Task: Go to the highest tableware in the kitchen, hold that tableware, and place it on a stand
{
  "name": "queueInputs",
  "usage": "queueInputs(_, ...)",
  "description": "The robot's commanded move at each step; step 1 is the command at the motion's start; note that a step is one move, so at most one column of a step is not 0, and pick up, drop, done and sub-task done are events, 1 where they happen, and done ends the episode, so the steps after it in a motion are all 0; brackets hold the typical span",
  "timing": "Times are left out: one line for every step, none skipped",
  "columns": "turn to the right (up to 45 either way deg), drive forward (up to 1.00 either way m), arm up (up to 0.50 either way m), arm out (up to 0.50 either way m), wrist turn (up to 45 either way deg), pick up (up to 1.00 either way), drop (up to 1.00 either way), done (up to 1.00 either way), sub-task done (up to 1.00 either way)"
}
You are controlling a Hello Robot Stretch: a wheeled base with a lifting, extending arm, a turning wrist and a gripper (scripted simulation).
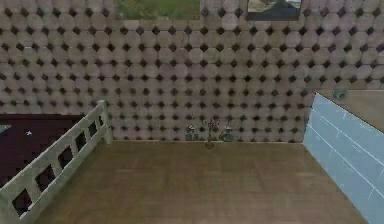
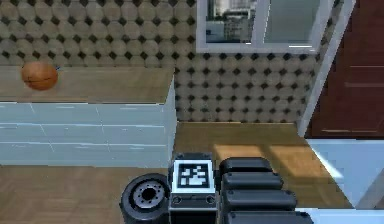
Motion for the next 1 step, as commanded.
queueInputs(-45.0,0.0,0.0,0.0,0.0,0.0,0.0,0.0,0.0)
